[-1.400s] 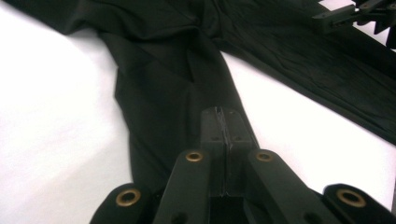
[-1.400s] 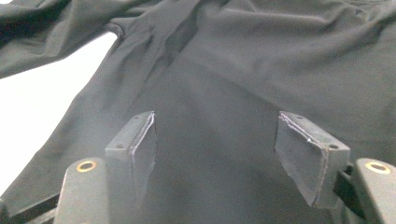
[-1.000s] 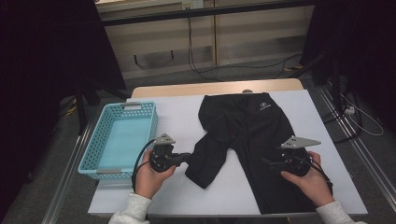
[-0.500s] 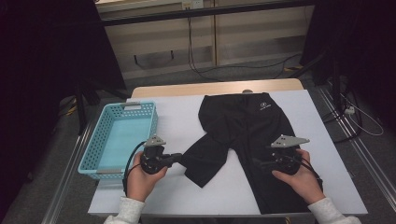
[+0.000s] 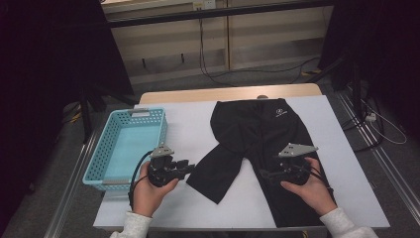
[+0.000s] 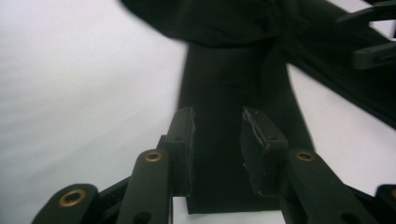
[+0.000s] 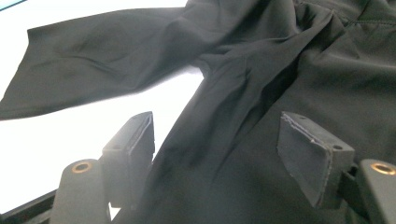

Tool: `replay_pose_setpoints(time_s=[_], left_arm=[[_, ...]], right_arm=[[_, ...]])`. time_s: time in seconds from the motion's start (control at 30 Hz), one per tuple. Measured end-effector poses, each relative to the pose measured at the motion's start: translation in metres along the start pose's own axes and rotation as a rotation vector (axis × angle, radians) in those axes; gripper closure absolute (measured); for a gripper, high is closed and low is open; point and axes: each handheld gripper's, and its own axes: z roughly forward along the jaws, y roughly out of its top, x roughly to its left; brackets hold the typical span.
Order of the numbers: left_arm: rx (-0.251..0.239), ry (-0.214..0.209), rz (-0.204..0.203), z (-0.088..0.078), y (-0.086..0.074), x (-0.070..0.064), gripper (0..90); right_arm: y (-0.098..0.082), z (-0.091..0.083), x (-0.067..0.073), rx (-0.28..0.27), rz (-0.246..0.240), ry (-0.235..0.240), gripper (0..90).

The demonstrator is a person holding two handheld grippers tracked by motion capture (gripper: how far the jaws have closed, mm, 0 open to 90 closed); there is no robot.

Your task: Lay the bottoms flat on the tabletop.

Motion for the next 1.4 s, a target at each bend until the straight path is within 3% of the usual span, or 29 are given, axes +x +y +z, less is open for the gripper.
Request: replay_pose_setpoints(time_s=[0.07,0.17,0.27,0.47,0.63,0.7,0.77,1.0,1.17,1.4], left_arm=[[0.021,-0.016,0.031,0.009,0.0,-0.008,53.3],[0.056,-0.034,0.078,0.025,-0.003,-0.019,48.5],[0.099,-0.055,0.125,0.042,-0.006,-0.029,48.9],[0.181,-0.06,0.169,0.064,-0.012,-0.038,61.9],[0.196,-0.069,0.179,0.069,-0.012,-0.042,80.0],[0.211,-0.088,0.162,0.07,-0.011,-0.043,89.5],[0.215,-0.089,0.169,0.07,-0.01,-0.044,90.0],[0.131,-0.123,0.114,0.049,0.002,-0.041,90.0],[0.072,-0.12,0.064,0.029,0.008,-0.029,90.0],[-0.026,-0.061,-0.021,0.003,0.011,-0.001,90.0]], right_arm=[[0.0,0.0,0.0,0.0,0.002,0.0,27.9],[-0.001,0.0,0.0,0.003,-0.002,0.003,27.6],[-0.002,0.0,0.001,0.006,-0.006,0.003,27.6],[-0.006,-0.005,-0.001,0.008,0.001,0.0,27.6],[-0.009,-0.01,-0.003,0.004,0.013,-0.01,27.6],[-0.01,-0.01,-0.003,0.006,0.012,-0.014,27.5],[-0.01,-0.01,-0.002,0.005,0.013,-0.015,27.5],[-0.009,-0.008,0.001,0.009,0.006,-0.005,27.5],[-0.008,-0.006,0.001,0.009,0.0,0.0,27.5],[-0.005,-0.002,0.004,0.008,-0.014,0.011,27.7]])
